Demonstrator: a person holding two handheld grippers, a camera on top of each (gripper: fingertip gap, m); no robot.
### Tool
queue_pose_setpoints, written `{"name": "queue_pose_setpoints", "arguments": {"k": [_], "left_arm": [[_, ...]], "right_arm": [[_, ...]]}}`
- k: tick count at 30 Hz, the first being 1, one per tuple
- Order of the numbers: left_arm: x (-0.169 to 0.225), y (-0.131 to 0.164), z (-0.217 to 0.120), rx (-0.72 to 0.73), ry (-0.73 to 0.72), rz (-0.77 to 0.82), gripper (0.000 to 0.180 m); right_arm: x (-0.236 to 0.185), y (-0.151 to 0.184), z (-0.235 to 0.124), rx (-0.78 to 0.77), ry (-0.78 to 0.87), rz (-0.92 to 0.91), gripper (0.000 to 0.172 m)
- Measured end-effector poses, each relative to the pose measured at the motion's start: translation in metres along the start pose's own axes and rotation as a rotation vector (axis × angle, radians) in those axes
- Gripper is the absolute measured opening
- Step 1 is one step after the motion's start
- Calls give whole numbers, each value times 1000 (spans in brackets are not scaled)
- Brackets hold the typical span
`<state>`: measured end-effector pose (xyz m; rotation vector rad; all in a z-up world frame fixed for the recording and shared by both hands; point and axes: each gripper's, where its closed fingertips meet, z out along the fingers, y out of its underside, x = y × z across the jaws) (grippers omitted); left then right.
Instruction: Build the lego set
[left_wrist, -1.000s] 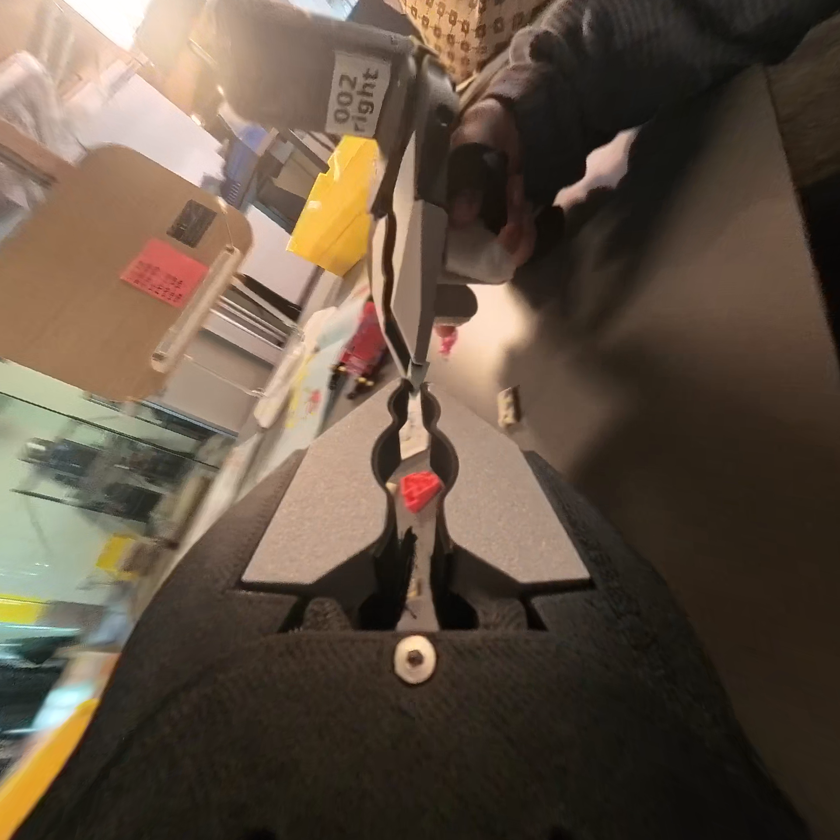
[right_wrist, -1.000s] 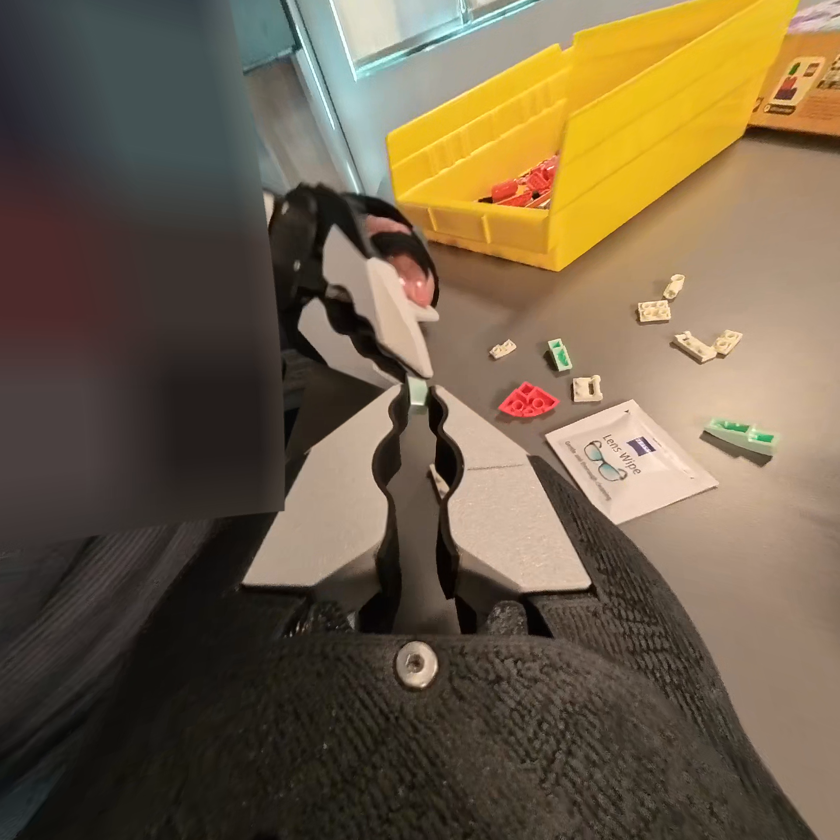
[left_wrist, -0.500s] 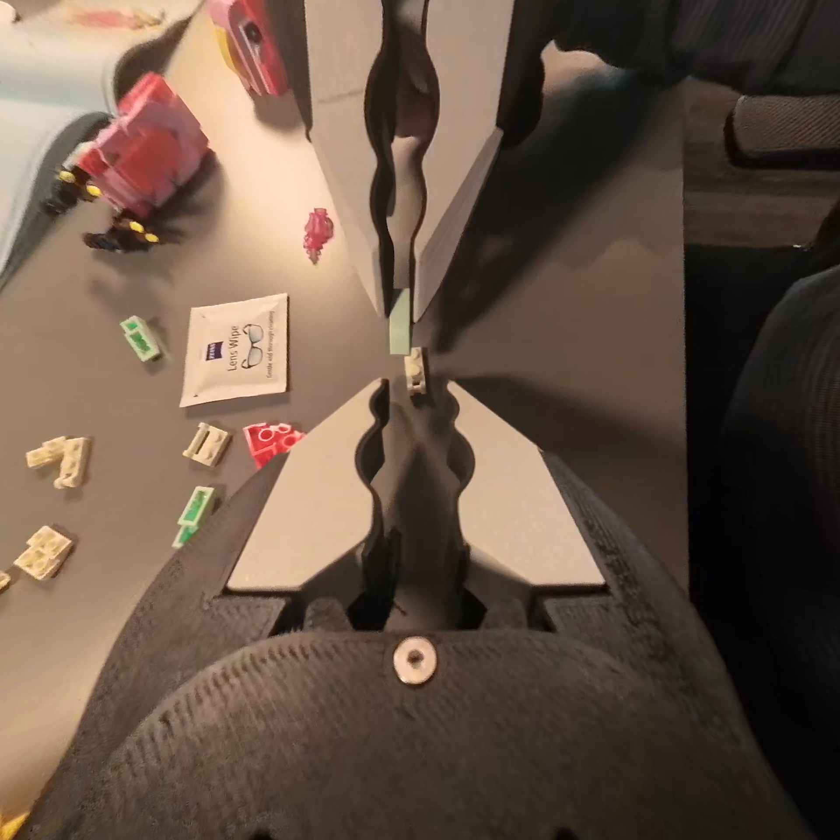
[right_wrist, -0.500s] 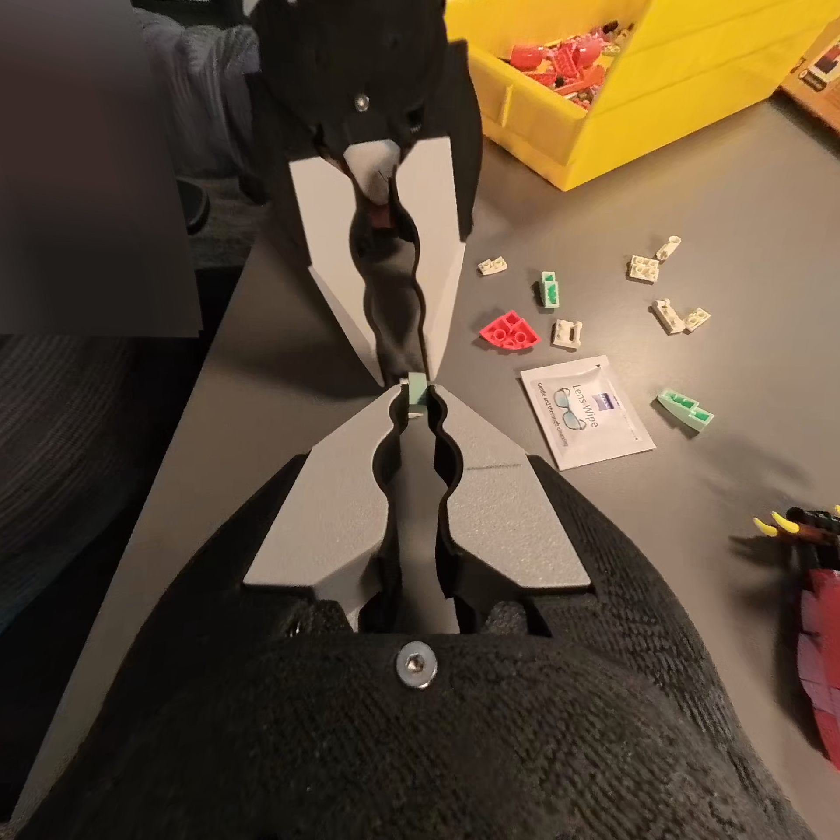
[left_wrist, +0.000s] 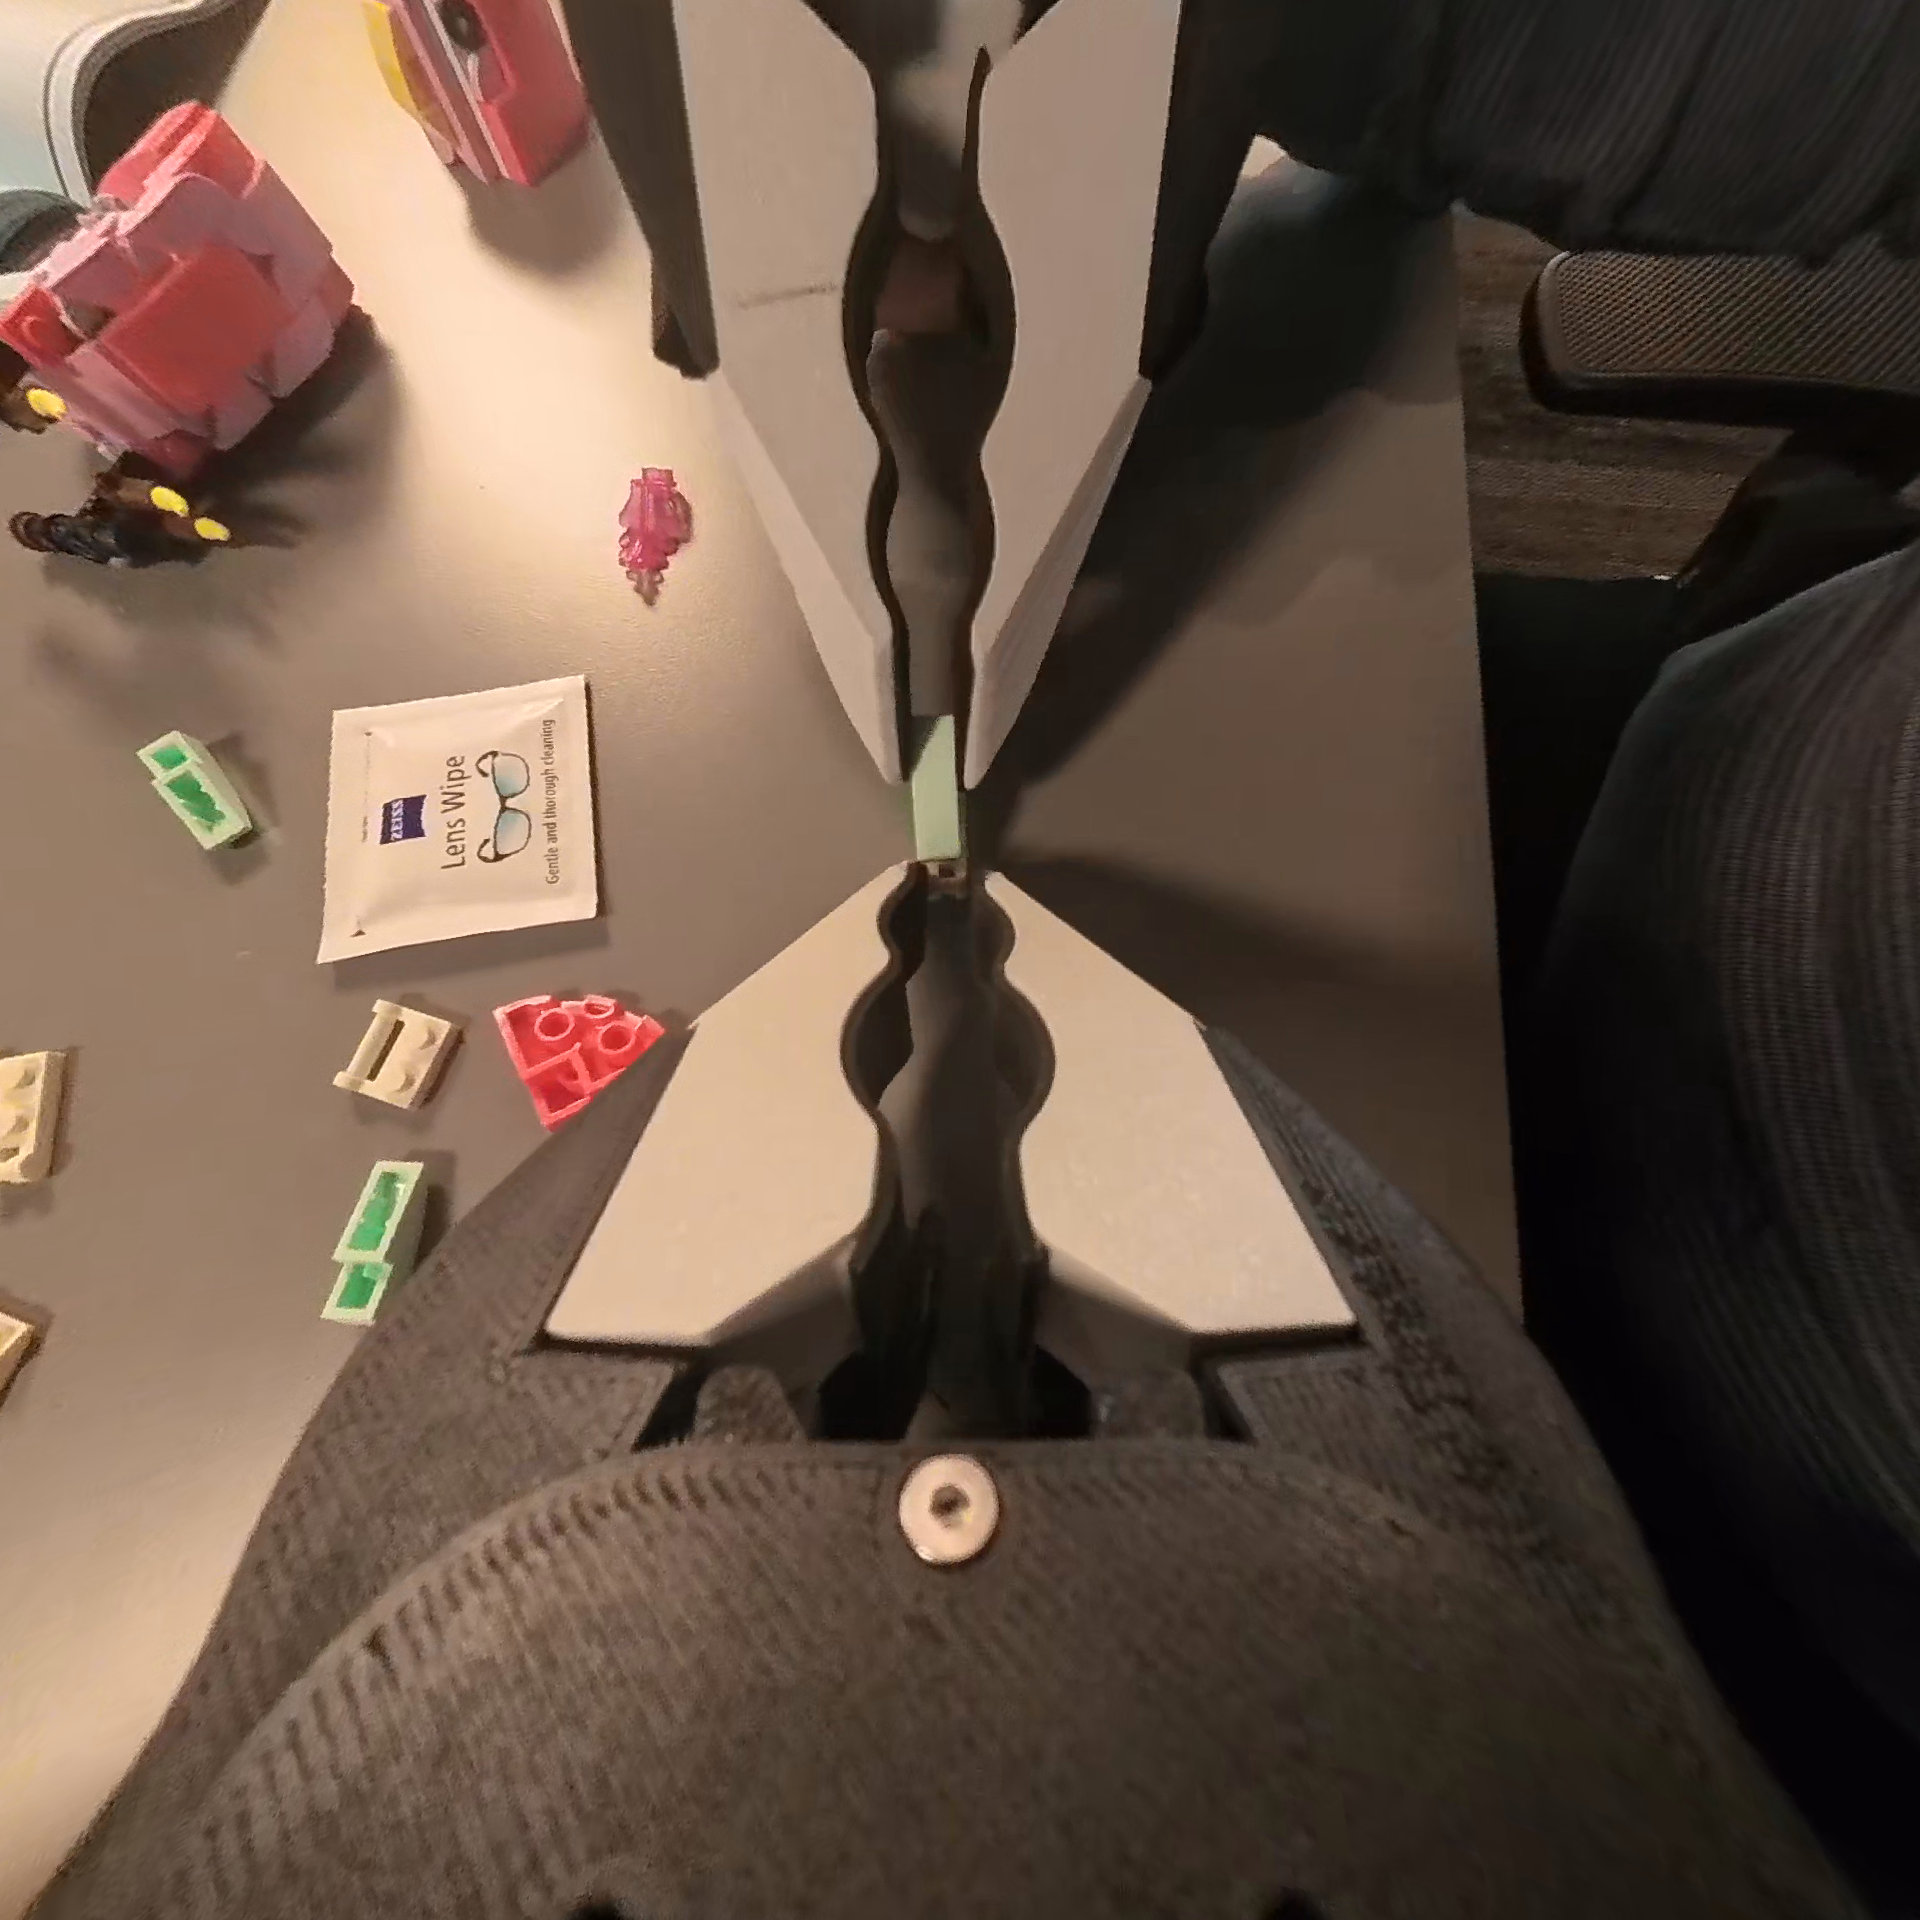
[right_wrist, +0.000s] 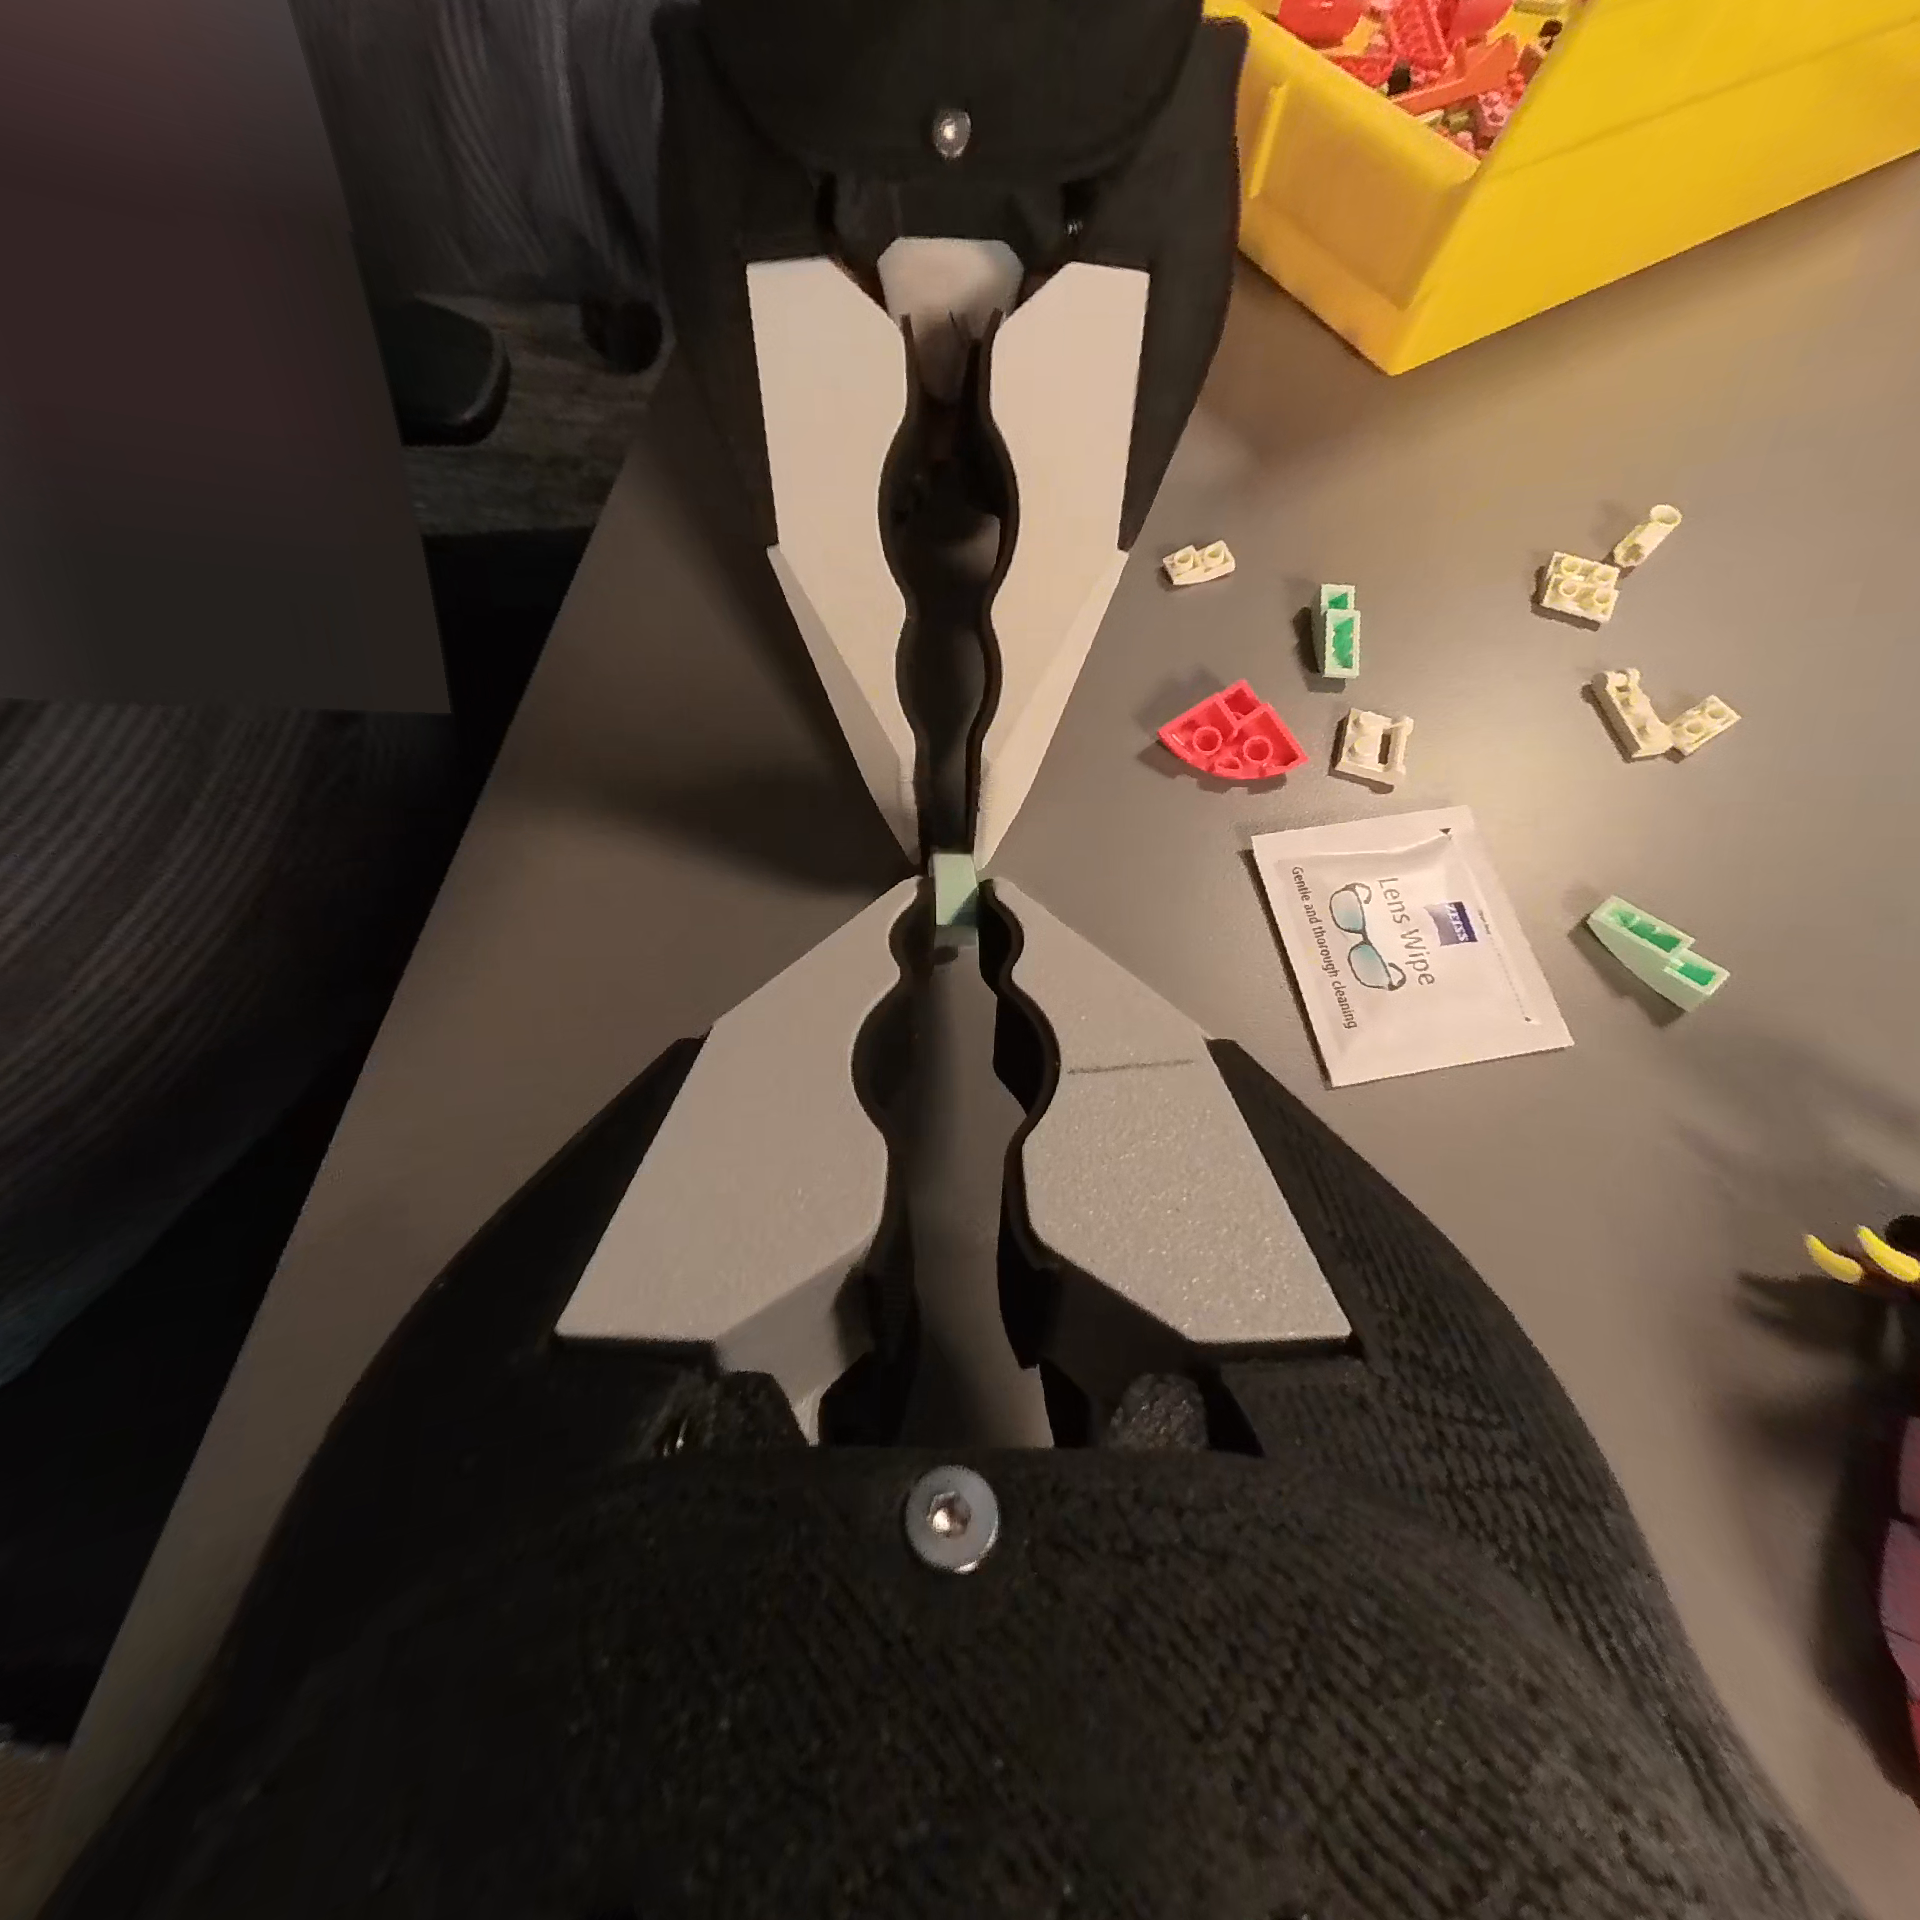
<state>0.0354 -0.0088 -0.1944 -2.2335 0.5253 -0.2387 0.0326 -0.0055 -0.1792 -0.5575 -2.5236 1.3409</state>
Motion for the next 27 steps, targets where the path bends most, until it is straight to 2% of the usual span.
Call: {"name": "queue_pose_setpoints", "arguments": {"k": [3,7,16,27], "left_arm": [[-1,-2,-2,22,7,-19,7],[-5,-15,-13,131,16,-66,6],[-9,-45,-36,303,9,-109,6],[-7,-57,-52,340,13,-101,6]], "right_arm": [[1,-1,-1,10,10,-2,6],[3,-15,-9,59,19,12,7],[9,-44,-29,-31,26,-55,6],[10,-55,-34,-37,48,-80,8]]}}
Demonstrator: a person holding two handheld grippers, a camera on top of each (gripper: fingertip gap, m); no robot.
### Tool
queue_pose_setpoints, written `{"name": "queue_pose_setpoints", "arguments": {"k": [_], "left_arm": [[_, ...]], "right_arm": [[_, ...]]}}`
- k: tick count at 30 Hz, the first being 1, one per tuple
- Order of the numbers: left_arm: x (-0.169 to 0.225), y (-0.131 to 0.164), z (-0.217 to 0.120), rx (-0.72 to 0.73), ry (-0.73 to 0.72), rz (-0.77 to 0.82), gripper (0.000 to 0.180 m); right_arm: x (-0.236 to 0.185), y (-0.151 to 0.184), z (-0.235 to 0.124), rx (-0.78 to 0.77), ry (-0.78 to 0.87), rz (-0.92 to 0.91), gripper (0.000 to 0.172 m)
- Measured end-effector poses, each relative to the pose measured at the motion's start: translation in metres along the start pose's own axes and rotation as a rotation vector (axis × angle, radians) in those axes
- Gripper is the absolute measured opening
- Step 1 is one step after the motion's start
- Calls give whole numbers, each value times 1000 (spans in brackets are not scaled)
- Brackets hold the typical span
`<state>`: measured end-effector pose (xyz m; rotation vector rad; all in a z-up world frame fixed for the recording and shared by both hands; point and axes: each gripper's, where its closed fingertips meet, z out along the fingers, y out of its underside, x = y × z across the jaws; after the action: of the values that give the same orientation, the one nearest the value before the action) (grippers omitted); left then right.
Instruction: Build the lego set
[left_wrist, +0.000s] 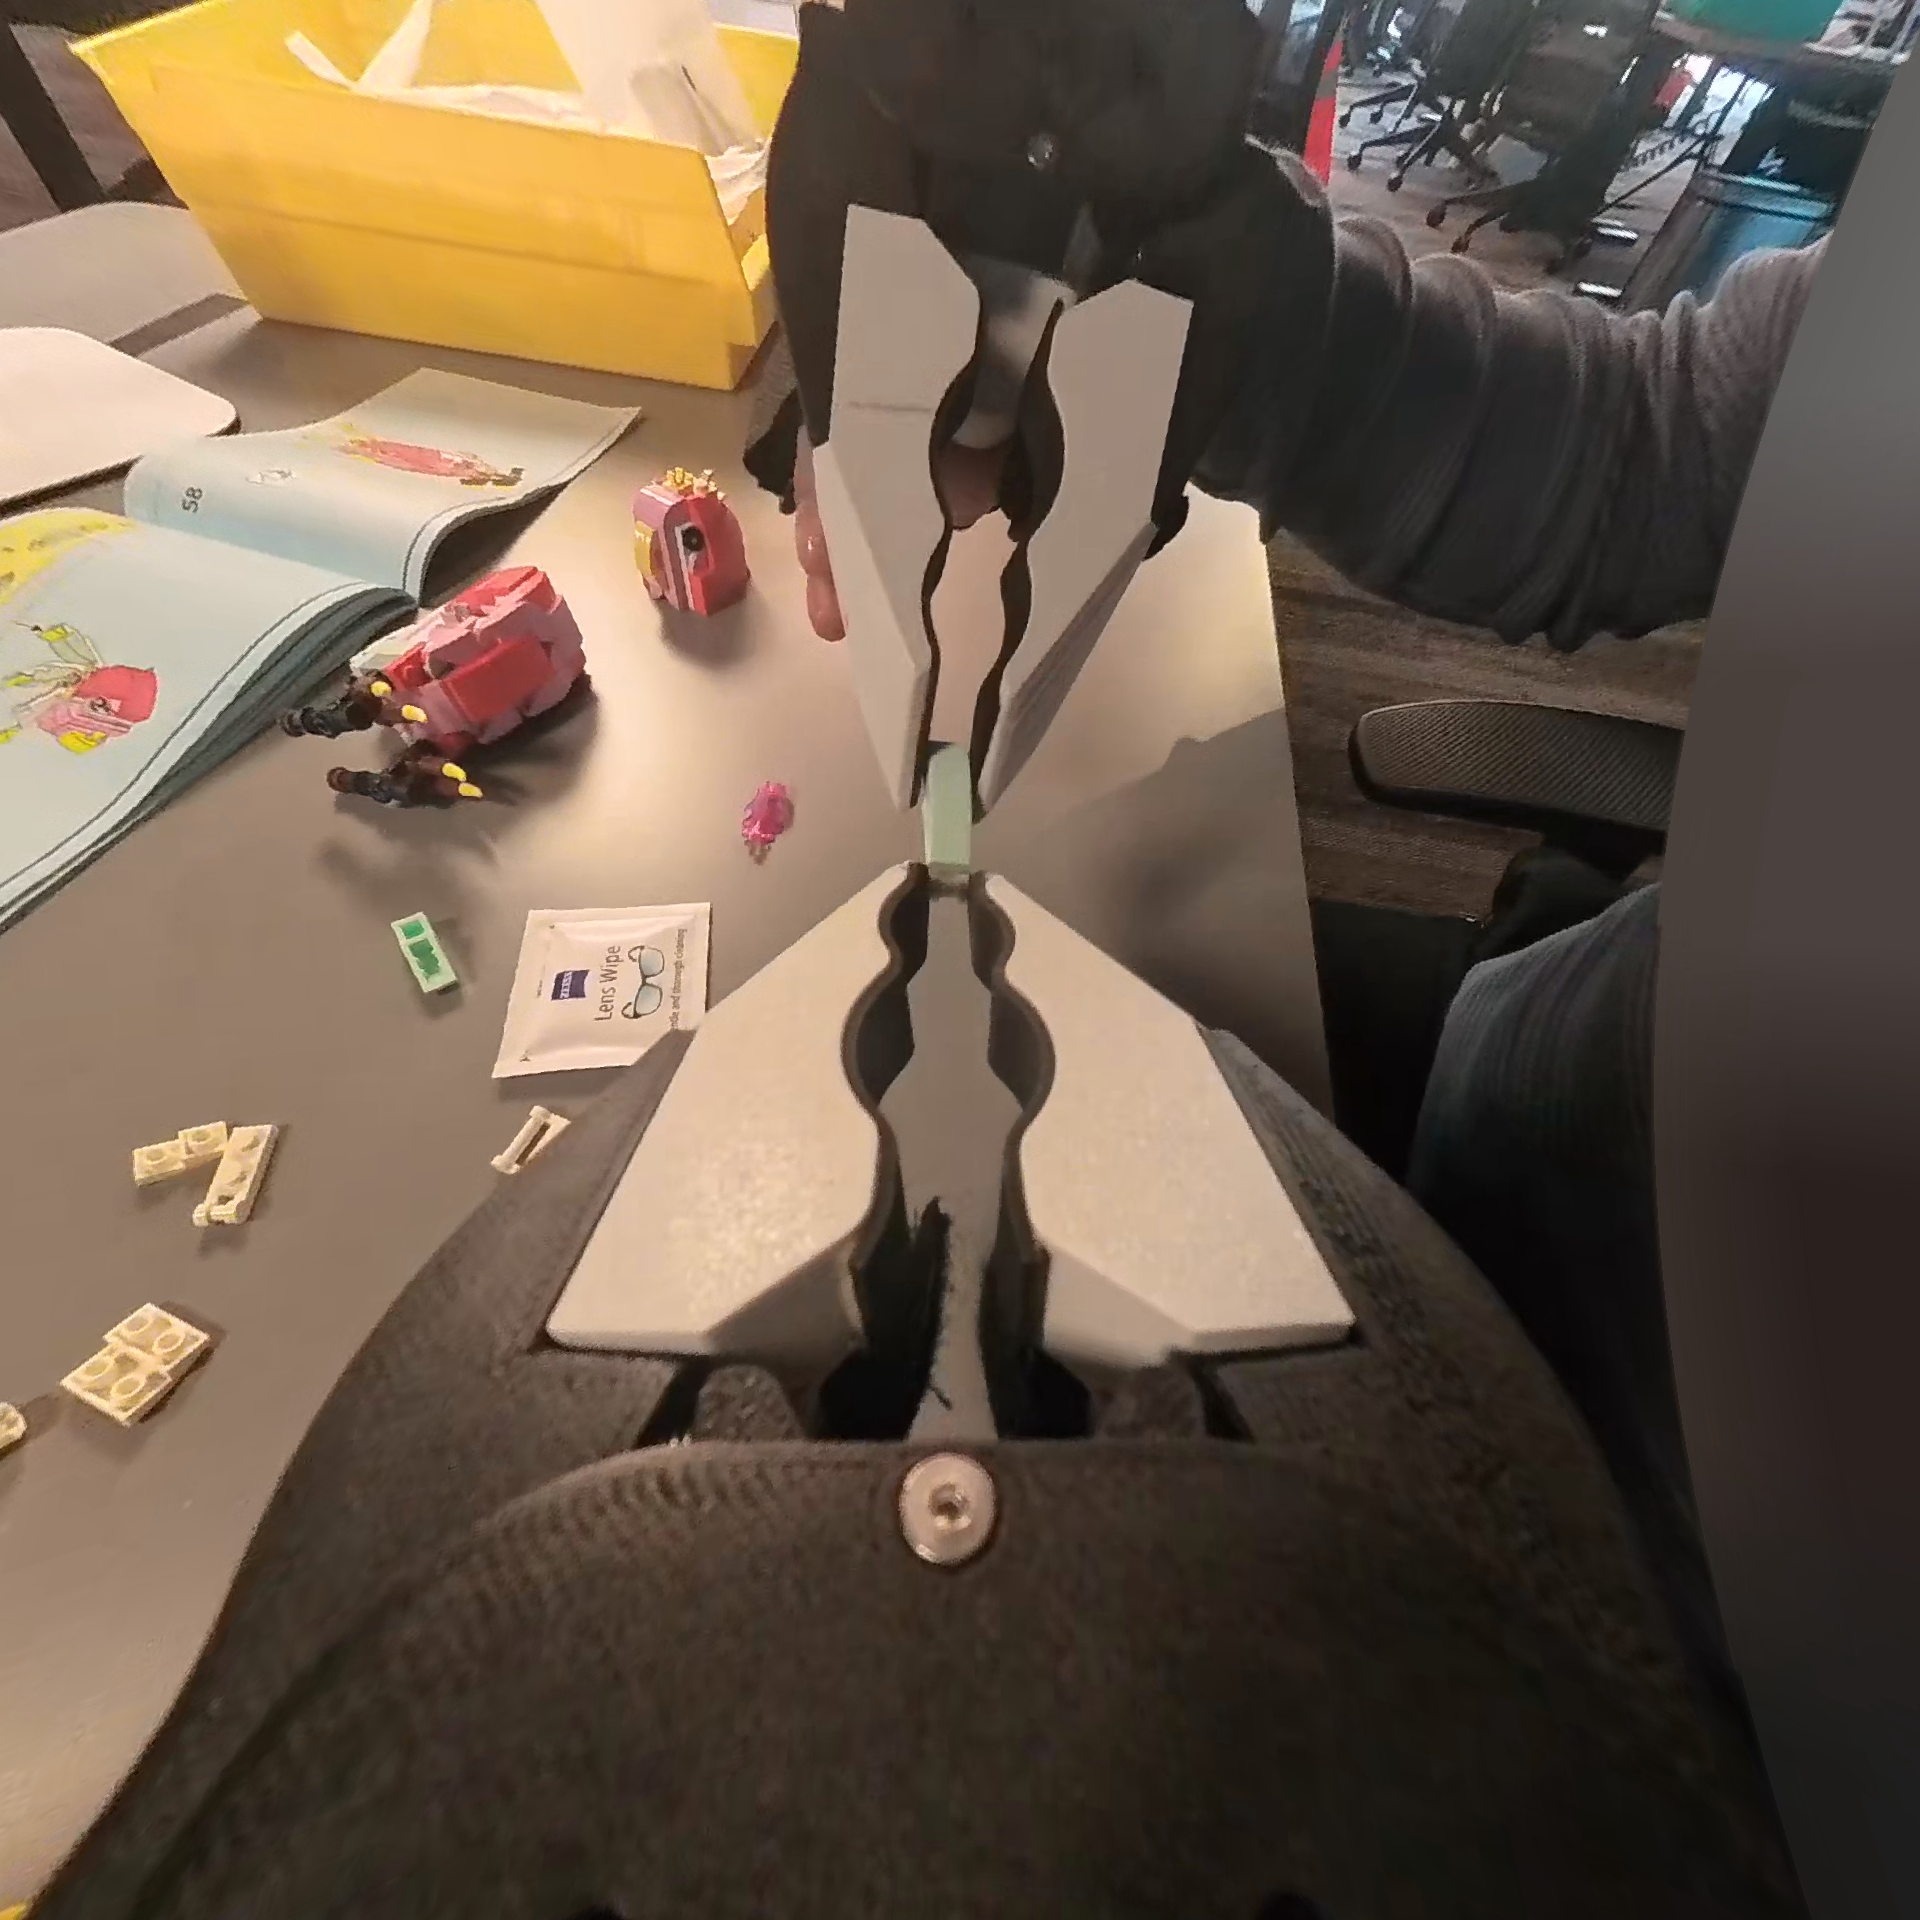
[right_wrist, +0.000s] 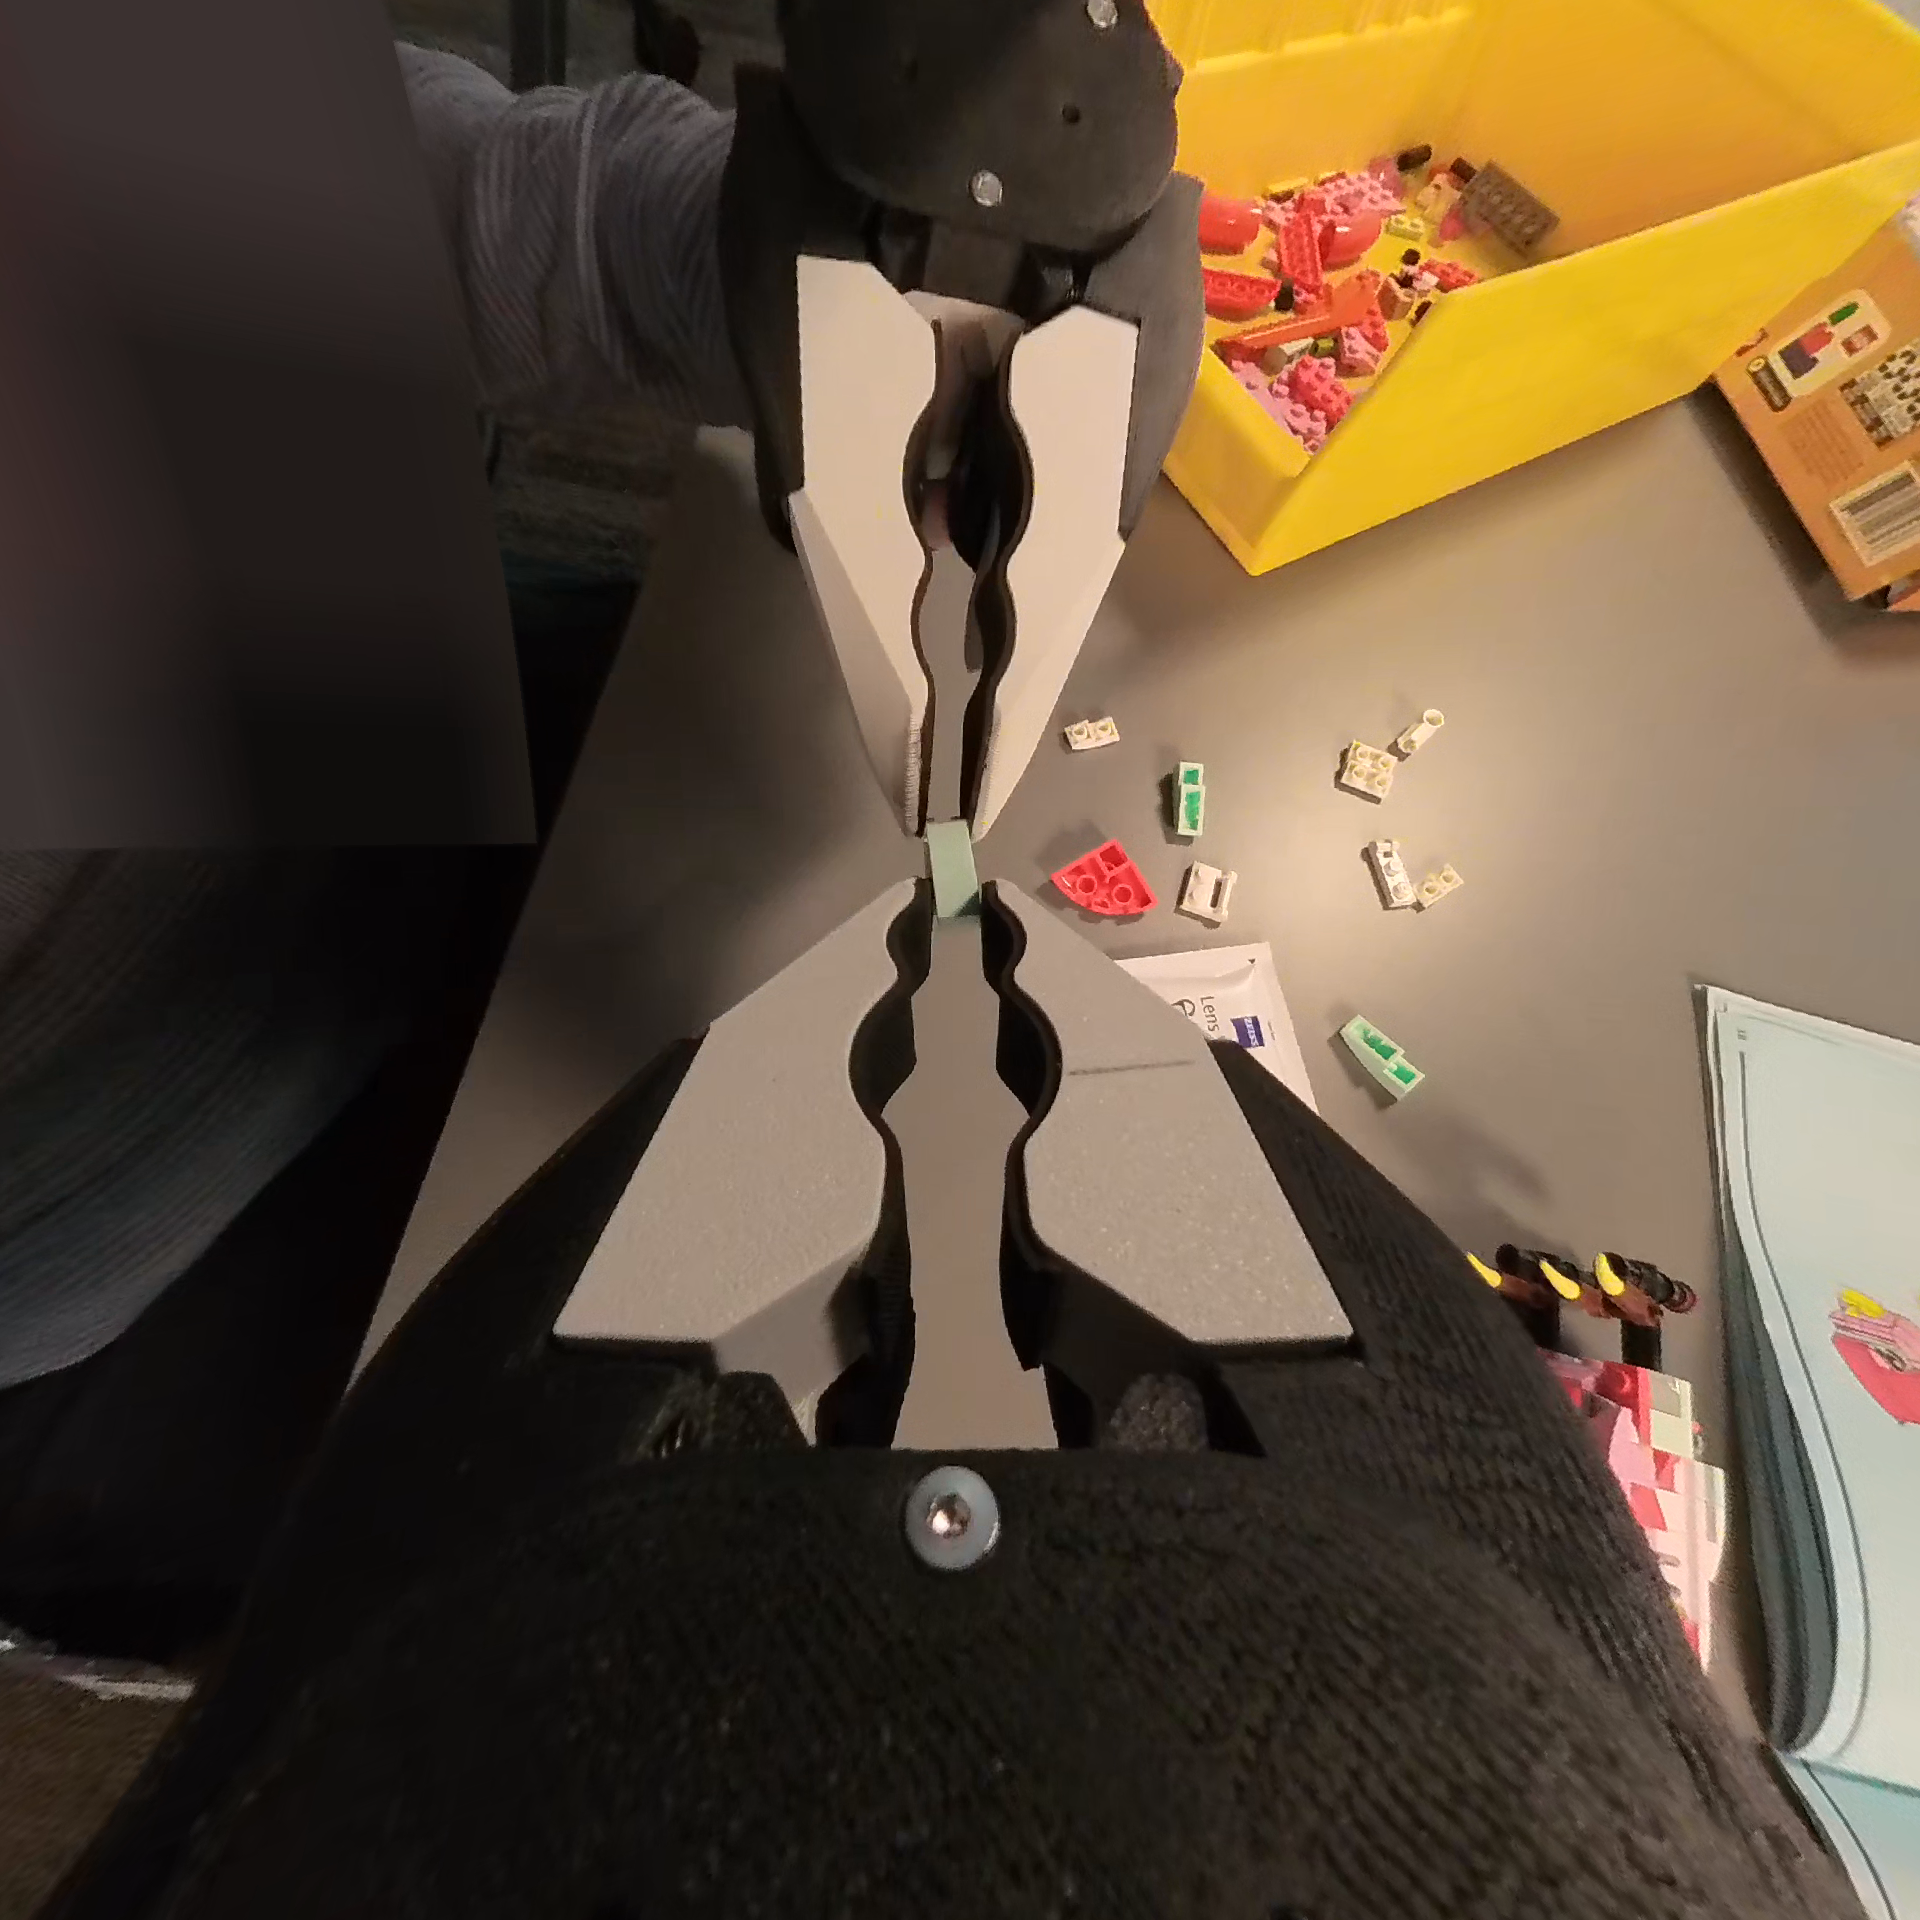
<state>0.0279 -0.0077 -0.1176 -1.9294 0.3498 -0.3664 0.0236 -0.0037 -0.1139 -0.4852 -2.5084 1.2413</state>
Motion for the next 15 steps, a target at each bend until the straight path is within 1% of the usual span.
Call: {"name": "queue_pose_setpoints", "arguments": {"k": [9,15], "left_arm": [[2,-2,1,4,6,-3,6],[-1,-10,-2,35,6,-27,6]], "right_arm": [[2,-1,-3,6,32,-10,13],[5,8,-1,-34,90,-37,30]]}}
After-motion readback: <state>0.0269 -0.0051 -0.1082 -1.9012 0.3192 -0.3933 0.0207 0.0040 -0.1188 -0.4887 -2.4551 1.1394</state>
